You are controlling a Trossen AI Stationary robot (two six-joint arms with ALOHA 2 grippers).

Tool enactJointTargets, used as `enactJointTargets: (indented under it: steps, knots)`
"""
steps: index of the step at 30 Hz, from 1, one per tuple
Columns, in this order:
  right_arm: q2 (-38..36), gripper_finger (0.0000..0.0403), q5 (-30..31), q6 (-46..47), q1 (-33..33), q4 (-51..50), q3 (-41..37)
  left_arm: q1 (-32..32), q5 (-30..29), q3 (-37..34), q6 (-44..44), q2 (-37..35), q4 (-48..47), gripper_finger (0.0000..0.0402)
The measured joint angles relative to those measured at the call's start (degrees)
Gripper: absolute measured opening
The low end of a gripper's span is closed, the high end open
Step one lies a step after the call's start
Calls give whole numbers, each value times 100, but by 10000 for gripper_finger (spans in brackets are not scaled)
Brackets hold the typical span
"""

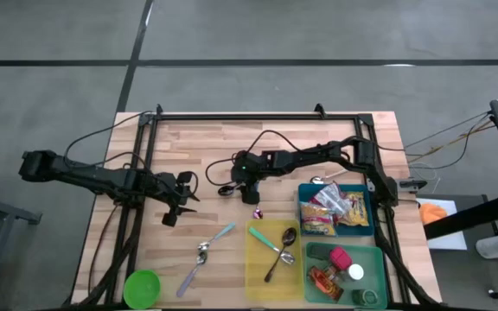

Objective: Pick & Place Food Item
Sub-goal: Put the blue spoon into the yellow bin

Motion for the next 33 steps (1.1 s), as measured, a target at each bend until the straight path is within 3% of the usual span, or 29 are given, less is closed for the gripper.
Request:
enactJointTargets:
  steps: [17, 33]
  knots:
    - [0, 207, -394, 230, 2, -8, -168, -2, 2, 0, 0, 0, 0, 174]
    - [-13, 204, -339, 245, 3, 139, -421, -1, 0, -1, 14, 0, 0, 174]
